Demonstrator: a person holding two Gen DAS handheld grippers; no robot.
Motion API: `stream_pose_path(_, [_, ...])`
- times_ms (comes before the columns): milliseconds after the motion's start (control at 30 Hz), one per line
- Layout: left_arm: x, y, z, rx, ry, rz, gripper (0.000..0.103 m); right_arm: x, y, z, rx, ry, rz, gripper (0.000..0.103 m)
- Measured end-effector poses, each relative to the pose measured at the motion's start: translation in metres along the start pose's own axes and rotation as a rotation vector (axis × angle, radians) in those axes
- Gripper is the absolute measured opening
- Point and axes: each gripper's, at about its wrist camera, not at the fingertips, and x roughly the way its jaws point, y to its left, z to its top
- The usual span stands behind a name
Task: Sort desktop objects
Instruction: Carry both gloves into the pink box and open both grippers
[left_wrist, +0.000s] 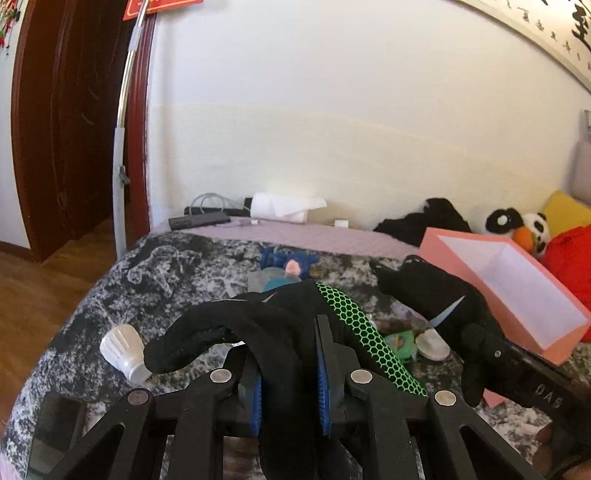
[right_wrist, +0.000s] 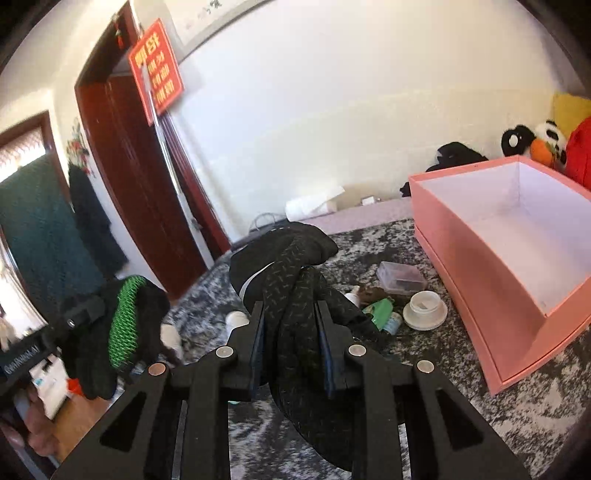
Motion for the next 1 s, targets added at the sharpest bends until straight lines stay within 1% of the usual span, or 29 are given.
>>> stream_pose_path(67, [0.0,-0.002,-0.004,-0.005,0.005,-0.016,0.019,-0.007,-0.001,0.001,0.019,-0.002,0.015,0.027])
stream_pose_path(100, [0.001,-0.003,-0.006,-0.008,0.01,-0.022,0.024,-0.01,0.0,0.001,0.01,-0.004,0.001,0.027])
stream_pose_path(167, [0.015,0.0,-0.013,-0.027,0.051,-0.006,0.029,-0.015,0.003,0.001,-0.022,-0.008,-0.042,0.027])
stream_pose_path(233, [0.024,0.007,-0.022,-0.066,0.079,0.001,0.029,-0.021,0.001,-0.002,-0.025,-0.001,-0.061,0.027])
stream_pose_path(267, [0.024,0.006,-0.023,-0.059,0.075,0.01,0.026,-0.023,-0.002,-0.002,-0.016,0.006,-0.063,0.027])
stream_pose_path(300, [0.024,0.006,-0.024,-0.051,0.069,0.02,0.01,-0.024,-0.005,-0.002,-0.006,0.012,-0.065,0.027])
stream_pose_path(333, [0.022,0.003,-0.023,-0.034,0.055,0.037,0.007,-0.027,-0.008,-0.002,-0.002,0.009,-0.07,0.027])
stream_pose_path(367, [0.019,0.001,-0.023,-0.017,0.04,0.051,0.007,-0.03,-0.01,-0.001,0.0,0.001,-0.076,0.027])
stream_pose_path(467, [0.011,-0.008,-0.019,0.008,0.01,0.042,0.005,-0.038,-0.016,0.004,0.005,-0.022,-0.083,0.027])
stream_pose_path(600, [0.0,-0.025,-0.013,0.038,-0.017,0.0,0.004,-0.051,-0.02,0.008,0.004,-0.048,-0.088,0.027])
stream_pose_path(700, [-0.004,-0.045,-0.006,0.065,-0.028,-0.027,0.004,-0.059,-0.024,0.011,0.005,-0.076,-0.098,0.027])
stream_pose_path(800, [-0.001,-0.071,0.004,0.094,-0.026,-0.06,0.004,-0.073,-0.03,0.018,0.006,-0.138,-0.13,0.027])
stream_pose_path(900, [0.005,-0.109,0.017,0.147,-0.029,-0.095,0.004,-0.085,-0.045,0.03,0.012,-0.191,-0.176,0.028])
stream_pose_path(1000, [0.013,-0.153,0.034,0.201,-0.034,-0.148,0.004,-0.096,-0.071,0.046,0.038,-0.235,-0.227,0.028])
